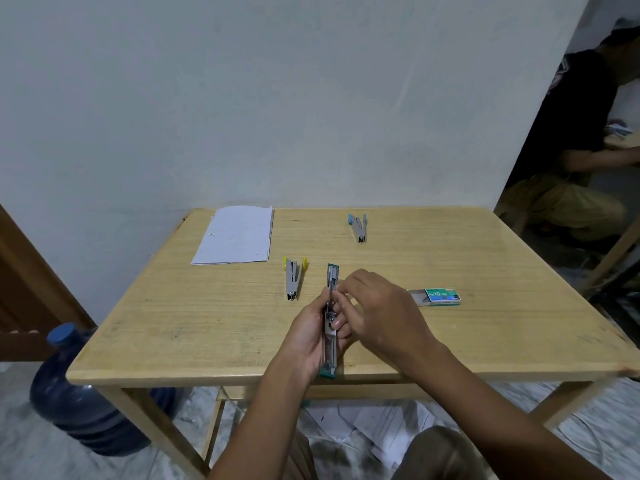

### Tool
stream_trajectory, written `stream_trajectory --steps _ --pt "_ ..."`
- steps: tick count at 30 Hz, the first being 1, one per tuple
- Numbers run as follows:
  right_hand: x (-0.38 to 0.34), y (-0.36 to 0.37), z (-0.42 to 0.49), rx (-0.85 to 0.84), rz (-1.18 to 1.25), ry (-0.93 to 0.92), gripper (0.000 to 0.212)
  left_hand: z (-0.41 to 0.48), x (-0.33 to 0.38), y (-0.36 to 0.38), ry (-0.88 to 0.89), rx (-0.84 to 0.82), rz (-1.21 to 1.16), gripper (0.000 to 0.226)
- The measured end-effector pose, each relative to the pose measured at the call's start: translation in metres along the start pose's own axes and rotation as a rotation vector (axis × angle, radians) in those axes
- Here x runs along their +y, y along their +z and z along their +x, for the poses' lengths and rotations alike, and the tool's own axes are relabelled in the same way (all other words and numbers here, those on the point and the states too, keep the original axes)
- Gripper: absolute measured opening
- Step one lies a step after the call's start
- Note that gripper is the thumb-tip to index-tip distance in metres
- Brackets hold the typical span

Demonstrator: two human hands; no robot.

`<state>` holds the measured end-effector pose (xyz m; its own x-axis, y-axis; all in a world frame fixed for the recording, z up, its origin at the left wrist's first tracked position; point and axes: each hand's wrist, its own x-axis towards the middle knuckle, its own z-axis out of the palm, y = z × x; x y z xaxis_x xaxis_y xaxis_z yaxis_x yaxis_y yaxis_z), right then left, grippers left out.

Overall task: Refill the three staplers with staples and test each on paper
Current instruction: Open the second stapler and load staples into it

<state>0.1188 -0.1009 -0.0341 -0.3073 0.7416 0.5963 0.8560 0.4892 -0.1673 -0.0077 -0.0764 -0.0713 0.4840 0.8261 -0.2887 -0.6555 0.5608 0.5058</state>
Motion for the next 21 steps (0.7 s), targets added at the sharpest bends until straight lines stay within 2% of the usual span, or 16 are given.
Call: stream_trajectory --steps 6,12,17,21 --pt "0.008 0.005 0.001 0.031 0.141 0.118 0.01 -0.002 0.0 0.002 -0.017 -0.085 0.09 0.049" --pt "0.014 0.006 0.012 -0.097 0.175 0.175 0.014 -0.004 0.001 0.004 -0.036 -0.071 0.123 0.047" --pt "0.012 0.002 0.019 -0.172 0.079 0.168 0.022 -0.006 0.002 0.005 -0.036 -0.064 0.138 0.047" --pt "0.013 0.0 0.011 -0.098 0.122 0.223 0.021 -0.007 0.001 0.005 -0.035 -0.082 0.146 0.046"
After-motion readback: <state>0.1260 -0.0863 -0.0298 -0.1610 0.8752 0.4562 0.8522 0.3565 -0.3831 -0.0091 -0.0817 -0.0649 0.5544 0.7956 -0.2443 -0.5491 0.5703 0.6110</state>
